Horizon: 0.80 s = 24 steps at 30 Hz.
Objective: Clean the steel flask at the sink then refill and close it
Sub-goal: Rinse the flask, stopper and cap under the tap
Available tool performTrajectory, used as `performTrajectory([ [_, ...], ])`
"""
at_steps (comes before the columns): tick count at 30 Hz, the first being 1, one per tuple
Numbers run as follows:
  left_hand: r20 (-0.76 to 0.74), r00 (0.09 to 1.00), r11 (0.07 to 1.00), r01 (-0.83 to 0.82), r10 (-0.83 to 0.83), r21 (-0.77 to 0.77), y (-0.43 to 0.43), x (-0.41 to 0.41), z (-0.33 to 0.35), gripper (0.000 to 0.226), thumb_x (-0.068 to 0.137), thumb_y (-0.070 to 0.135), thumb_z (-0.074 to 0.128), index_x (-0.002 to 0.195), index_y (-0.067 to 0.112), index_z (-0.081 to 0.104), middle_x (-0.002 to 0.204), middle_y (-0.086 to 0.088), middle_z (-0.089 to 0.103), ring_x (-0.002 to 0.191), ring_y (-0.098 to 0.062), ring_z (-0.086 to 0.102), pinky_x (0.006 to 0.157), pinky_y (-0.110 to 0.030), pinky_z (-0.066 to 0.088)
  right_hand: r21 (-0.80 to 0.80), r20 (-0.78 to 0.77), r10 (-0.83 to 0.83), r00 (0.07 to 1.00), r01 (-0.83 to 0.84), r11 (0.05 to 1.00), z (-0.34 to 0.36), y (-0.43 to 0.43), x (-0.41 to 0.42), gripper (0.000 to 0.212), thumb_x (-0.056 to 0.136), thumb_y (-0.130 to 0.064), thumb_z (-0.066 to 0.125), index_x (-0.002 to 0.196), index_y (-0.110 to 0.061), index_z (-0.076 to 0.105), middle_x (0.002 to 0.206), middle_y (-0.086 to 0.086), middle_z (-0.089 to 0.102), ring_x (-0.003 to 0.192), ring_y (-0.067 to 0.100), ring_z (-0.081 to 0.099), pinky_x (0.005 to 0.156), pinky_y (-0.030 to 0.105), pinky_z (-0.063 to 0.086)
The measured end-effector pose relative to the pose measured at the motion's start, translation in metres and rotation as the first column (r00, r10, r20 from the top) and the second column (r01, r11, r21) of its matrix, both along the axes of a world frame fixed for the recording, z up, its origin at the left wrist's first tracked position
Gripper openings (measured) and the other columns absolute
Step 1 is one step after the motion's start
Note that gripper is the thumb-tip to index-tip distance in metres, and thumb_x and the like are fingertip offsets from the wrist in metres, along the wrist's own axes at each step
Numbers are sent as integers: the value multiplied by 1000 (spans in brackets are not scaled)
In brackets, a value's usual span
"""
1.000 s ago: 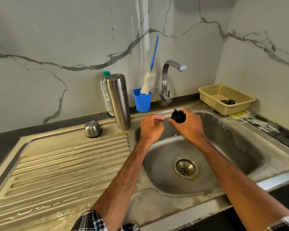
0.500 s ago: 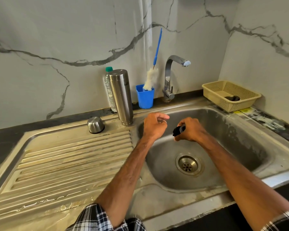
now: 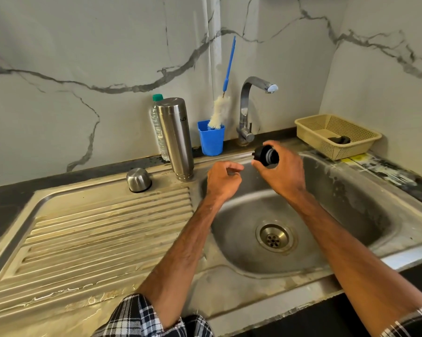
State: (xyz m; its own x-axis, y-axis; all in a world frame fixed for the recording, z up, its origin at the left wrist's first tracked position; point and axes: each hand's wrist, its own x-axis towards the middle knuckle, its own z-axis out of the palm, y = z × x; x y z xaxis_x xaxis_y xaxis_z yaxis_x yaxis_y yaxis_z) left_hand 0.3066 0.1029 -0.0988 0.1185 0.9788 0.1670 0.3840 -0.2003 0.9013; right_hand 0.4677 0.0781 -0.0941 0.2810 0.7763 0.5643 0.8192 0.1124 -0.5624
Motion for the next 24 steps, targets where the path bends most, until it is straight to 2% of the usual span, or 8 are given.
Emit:
performTrajectory([
  [4, 6, 1000, 1000, -24, 24, -13, -1, -2, -2, 30, 90, -3, 63, 107, 18, 76, 103, 8, 71, 101, -12, 68, 95, -43, 59, -389, 25, 88, 996, -71, 919, -14, -1, 1, 47, 75, -39, 86, 116, -25, 67, 107, -1, 70, 105, 19, 66, 80, 28, 51],
  [8, 8, 1000, 1000, -21, 21, -10, 1, -2, -1, 29, 90, -3, 65, 109, 17, 75, 110, 4, 73, 103, -12, 68, 94, -43, 59, -182, -22, -7, 1000, 2, 983, -9, -2, 2, 52, 76, -37, 86, 121, -25, 64, 112, 0, 69, 104, 19, 65, 87, 32, 54],
  [11, 31, 999, 1000, -12, 12, -10, 1, -3, -1, 30, 89, -5, 65, 111, 15, 74, 109, 3, 73, 102, -10, 68, 94, -42, 59, -387, -1, 89, 996, -82, 918, -13, -2, 1, 52, 71, -36, 89, 117, -26, 67, 108, -1, 70, 104, 19, 67, 82, 29, 52],
  [14, 29, 1000, 1000, -4, 5, -9, 3, -3, 0, 31, 88, -4, 66, 112, 15, 74, 104, 6, 71, 102, -9, 68, 94, -41, 59, -309, -143, 58, 988, -101, 946, -16, 1, 4, 53, 68, -37, 91, 114, -26, 67, 102, -6, 68, 94, 12, 65, 78, 27, 54],
  [16, 30, 1000, 1000, -8, 8, -9, 5, -3, 0, 34, 87, -3, 69, 115, 14, 71, 110, 3, 72, 104, -9, 67, 94, -38, 59, -254, -356, 95, 930, -194, 947, -12, 3, 3, 54, 67, -34, 92, 114, -24, 66, 103, -7, 69, 91, 10, 66, 73, 26, 57],
  [20, -65, 992, 994, 102, -104, -37, 6, -4, -3, 63, 79, 7, 82, 136, 16, 57, 130, 4, 63, 109, -11, 64, 80, -18, 54, -154, -735, 184, 653, -425, 892, -9, 1, -1, 48, 77, -27, 85, 120, -20, 65, 107, 4, 73, 94, 21, 72, 70, 31, 61],
  [22, -107, 982, 988, 155, -153, 7, 6, -4, -3, 70, 78, 17, 86, 140, 16, 53, 132, 5, 61, 112, -12, 62, 78, -15, 50, -128, -805, 209, 555, -506, 853, -6, 2, -1, 42, 81, -29, 81, 119, -18, 67, 106, 8, 75, 98, 25, 72, 69, 31, 60],
  [24, -124, 980, 982, 169, -158, 87, 6, -2, -2, 65, 79, 25, 87, 136, 15, 56, 129, 2, 64, 111, -12, 63, 85, -19, 52, -141, -810, 236, 537, -569, 810, -7, 4, -1, 38, 84, -32, 78, 118, -18, 69, 107, 8, 75, 100, 25, 69, 67, 30, 55],
])
